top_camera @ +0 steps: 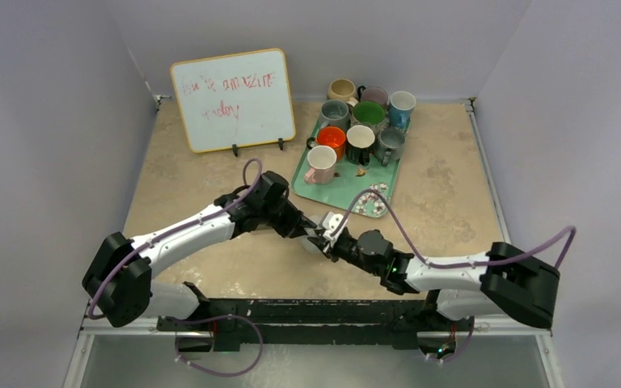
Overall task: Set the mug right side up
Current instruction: Turn over the cup at the center of the board.
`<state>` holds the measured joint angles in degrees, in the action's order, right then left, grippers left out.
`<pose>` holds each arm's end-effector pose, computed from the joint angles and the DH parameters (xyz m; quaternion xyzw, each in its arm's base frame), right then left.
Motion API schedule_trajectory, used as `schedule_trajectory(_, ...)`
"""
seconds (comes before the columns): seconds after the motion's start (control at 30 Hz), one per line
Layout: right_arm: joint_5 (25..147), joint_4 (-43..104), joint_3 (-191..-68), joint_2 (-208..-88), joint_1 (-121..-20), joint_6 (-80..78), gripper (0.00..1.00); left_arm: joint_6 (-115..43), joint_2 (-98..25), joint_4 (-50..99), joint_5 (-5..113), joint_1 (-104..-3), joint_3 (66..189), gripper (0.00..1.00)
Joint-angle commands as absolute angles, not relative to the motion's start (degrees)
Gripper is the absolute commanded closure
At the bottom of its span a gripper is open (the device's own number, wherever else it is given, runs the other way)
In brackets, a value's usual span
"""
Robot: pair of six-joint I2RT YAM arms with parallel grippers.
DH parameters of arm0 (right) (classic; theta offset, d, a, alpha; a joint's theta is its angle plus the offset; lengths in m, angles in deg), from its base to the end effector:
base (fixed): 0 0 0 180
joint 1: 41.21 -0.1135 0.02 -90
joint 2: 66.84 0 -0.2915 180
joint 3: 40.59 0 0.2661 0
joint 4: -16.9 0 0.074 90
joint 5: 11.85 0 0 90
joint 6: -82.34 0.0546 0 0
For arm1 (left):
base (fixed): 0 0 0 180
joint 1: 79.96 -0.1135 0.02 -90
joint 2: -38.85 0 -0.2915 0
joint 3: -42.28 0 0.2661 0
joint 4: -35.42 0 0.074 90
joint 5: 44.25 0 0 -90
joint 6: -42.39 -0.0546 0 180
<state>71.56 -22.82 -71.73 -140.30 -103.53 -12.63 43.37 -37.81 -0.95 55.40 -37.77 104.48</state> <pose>0.1272 0.2290 0.2080 -0.3668 0.6229 0.2945 0.6251 0.2096 -0.2023 0.2316 -0.3621 0.8666 -0.3380 0.0600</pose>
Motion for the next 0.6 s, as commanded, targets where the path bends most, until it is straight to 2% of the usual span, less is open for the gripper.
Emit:
schedule_trajectory(0.0,68.52,-14.09,-74.14,-130.04,-103.79,-12.63,0.74,36.6,-35.94,-0.06,52.48,-37.36,106.59,1.0)
schedule_trajectory(0.13,70.83,1.15,-78.55,-120.41,-103.79,-10.52,0.58,32.9,-32.37,5.72,51.09,-36.85,103.22,1.0)
schedule_trajectory(0.27,67.02,15.86,-83.88,-112.24,-103.79,-3.72,0.52,27.68,-28.28,16.36,50.94,-36.46,98.44,1.0)
schedule_trajectory(0.43,59.31,28.17,-92.05,-108.94,-103.7,0.15,0.43,20.71,-25.57,33.21,53.69,-36.46,92.62,1.0)
schedule_trajectory(0.57,56.88,32.37,-94.88,-108.81,-103.66,1.19,0.28,14.11,-26.61,37.58,56.2,-36.12,93.18,1.0)
